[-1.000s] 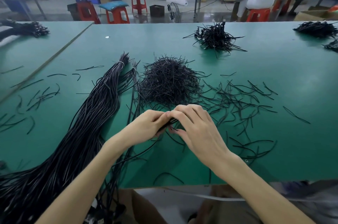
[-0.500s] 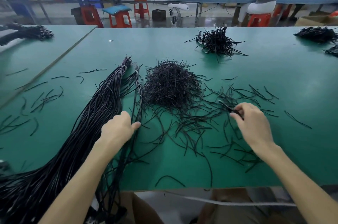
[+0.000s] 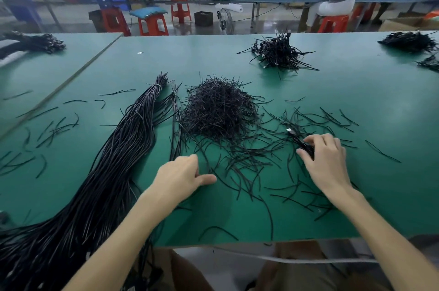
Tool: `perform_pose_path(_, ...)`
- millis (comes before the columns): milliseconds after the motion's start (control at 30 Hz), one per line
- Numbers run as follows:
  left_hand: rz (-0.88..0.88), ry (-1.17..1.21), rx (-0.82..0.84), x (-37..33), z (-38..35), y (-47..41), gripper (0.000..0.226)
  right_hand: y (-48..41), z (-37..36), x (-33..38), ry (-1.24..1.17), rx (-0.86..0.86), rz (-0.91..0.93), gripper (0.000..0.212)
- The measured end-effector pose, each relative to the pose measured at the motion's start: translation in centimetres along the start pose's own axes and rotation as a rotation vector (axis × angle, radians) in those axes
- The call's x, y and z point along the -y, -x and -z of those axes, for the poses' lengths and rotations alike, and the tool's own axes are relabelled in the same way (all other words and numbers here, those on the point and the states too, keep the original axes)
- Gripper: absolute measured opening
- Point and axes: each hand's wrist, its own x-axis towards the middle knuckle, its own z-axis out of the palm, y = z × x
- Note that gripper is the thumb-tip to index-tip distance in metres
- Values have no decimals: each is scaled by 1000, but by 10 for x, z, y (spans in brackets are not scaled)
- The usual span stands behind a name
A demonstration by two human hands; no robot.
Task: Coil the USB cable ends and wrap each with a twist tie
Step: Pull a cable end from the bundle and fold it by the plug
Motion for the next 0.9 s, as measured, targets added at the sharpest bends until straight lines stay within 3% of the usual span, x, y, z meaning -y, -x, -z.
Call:
perform_pose_path(133,-1,-37,45,-7,-5,4,37,4,0,8,45,-78,38,29)
perform_pose_path(233,-24,-7,25,-7,-2,5,33,9,4,22,-18,-23,55,28)
perform_pose_path(400,-147,250,-163,-11,3,6,39,28,7,68,-148,87,268,29)
perform_pose_path(467,-216,322,-209,-16,4,9,31,36,11,92,-221,114,386,39)
perform_pose_path(567,-322,465,-96,-27,6,16,25,45,13,126,-284,169,603,62)
perform_pose_path(667,-320,606,-27,-29,10,19,24,48,8,143,-293,304,683,81)
perform_pose_path(733,-266,688,32,-23,13,20,30,46,6,143,-221,307,707,67)
perform_pose_path(833,-279,737,131,-8,17,23,39,40,11,134,-184,210,716,30)
perform_pose_path(900,-313,780,216,7,18,28,43,35,17,127,-353,185,556,36)
